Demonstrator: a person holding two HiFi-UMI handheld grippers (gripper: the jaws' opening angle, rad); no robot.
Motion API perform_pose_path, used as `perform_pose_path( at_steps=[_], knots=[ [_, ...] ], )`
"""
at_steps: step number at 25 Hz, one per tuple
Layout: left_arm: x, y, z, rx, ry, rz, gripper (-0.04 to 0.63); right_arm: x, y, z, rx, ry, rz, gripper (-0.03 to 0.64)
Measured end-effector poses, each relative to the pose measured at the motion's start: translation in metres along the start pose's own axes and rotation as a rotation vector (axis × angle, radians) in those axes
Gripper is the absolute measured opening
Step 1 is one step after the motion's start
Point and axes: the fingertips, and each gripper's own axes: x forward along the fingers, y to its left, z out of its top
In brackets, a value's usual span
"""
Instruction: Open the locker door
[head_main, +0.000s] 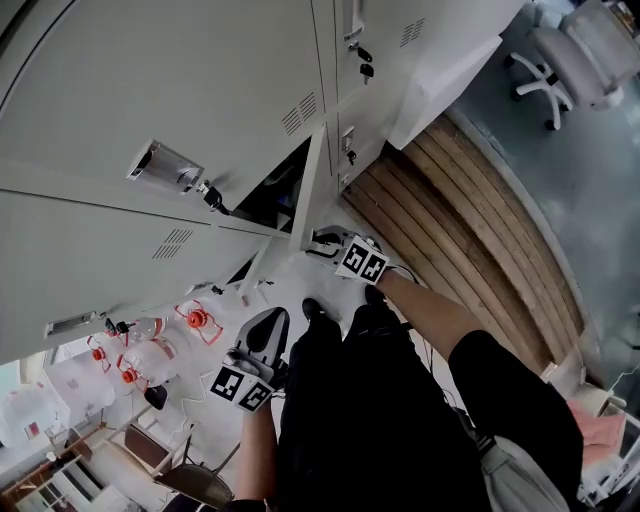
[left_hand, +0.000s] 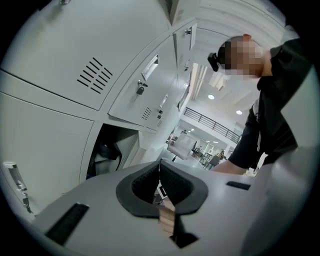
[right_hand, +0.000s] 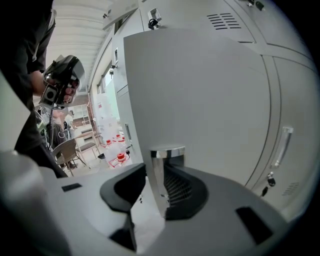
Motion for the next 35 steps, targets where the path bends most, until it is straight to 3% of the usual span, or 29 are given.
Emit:
perform_pose_path(
  at_steps=[20, 35],
  knots=[
    [0.017, -0.056, -0.024, -0.044, -0.115, 0.129, 0.017, -0.057, -0.004, -0.031, -0.087, 0.057, 0.146, 0.118],
    [-0.003, -0.043, -0.019, -0.072, -0.132, 0.118, 0.018, -0.066, -0.006, -0.035, -0.073, 0.058, 0.158, 0.121]
  ],
)
